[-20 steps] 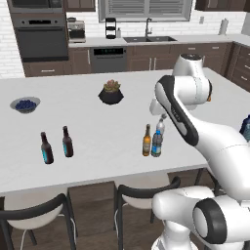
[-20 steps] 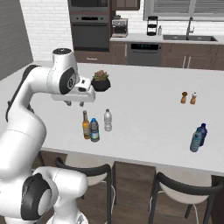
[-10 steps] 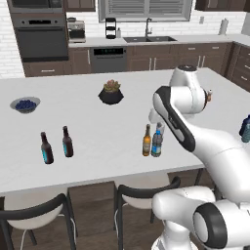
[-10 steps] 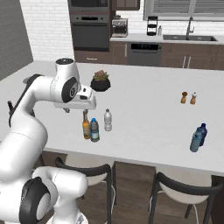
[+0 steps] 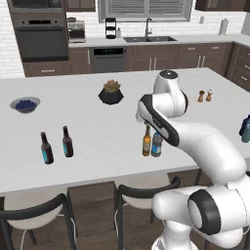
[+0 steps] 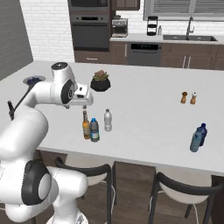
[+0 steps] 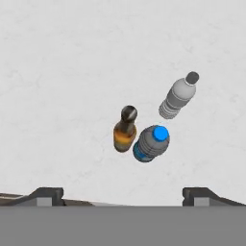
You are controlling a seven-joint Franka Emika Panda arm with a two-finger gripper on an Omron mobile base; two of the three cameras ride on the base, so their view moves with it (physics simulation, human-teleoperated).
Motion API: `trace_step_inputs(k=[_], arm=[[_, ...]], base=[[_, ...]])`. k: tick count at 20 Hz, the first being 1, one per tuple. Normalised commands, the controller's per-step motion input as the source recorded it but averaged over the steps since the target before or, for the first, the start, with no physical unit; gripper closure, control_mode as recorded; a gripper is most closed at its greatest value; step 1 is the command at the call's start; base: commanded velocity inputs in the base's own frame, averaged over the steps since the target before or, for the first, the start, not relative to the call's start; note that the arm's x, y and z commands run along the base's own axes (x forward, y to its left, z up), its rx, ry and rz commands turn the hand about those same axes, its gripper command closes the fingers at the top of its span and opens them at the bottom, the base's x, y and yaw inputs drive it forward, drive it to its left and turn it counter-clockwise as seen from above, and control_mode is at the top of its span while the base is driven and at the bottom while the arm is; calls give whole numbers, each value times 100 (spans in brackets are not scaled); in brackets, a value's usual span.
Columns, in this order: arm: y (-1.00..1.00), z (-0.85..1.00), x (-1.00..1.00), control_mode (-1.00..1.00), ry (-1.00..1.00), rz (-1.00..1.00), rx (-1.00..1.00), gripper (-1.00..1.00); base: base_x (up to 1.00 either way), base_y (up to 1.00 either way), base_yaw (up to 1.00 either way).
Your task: Move the plastic bottles in the middle to the plastics group, and the glass bottles in the middle to the glass group.
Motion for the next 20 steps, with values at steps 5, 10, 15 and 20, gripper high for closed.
trace_step_inputs(k=[5, 10, 15, 20], arm=[[0, -6, 42, -100, 0, 0, -1, -100], [0, -27, 4, -100, 0, 0, 0, -100], [0, -45, 8, -100, 0, 0, 0, -100], [0, -33, 9, -100, 0, 0, 0, -100]], base=[[0, 0, 0], [0, 0, 0], [0, 0, 0], [0, 0, 0]])
